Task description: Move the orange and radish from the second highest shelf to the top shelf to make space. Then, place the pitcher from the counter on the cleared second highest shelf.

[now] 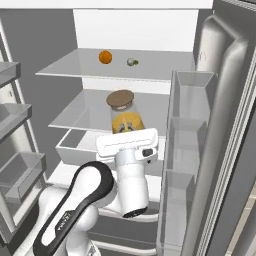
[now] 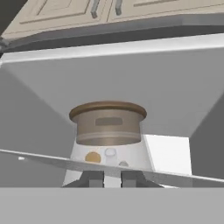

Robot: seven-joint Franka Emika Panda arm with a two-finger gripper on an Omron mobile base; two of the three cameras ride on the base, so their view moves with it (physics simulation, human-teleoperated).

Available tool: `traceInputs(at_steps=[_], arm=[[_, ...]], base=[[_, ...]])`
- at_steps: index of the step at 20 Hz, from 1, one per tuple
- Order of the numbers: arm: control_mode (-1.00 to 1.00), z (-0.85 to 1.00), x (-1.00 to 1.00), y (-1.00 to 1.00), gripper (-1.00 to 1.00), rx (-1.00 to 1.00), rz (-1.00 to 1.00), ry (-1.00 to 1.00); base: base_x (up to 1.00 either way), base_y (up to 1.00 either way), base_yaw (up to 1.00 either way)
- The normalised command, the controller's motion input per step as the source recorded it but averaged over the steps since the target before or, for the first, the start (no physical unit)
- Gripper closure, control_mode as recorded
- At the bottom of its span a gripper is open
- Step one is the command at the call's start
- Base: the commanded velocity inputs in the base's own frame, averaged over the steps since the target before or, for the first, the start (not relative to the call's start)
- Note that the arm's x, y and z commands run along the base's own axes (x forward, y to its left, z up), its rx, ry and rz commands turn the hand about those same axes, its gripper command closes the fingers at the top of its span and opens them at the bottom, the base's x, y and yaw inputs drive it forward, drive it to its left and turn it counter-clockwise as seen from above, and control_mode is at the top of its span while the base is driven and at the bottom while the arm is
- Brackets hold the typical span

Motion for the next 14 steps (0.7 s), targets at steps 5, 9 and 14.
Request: traceInputs(at_steps=[5, 9, 14], arm=[[-1.0, -0.42, 0.53, 0.64, 1.0, 0.0, -0.13, -0.13], [-1.0, -0.41, 0.55, 0.7, 1.0, 0.0, -0.14, -0.05], [-1.0, -0.26, 0.48, 0.68, 1.0, 0.0, -0.14, 0.0]], base=[[0.0, 0.0, 0.0], [0.0, 0.0, 0.0], [0.0, 0.0, 0.0]])
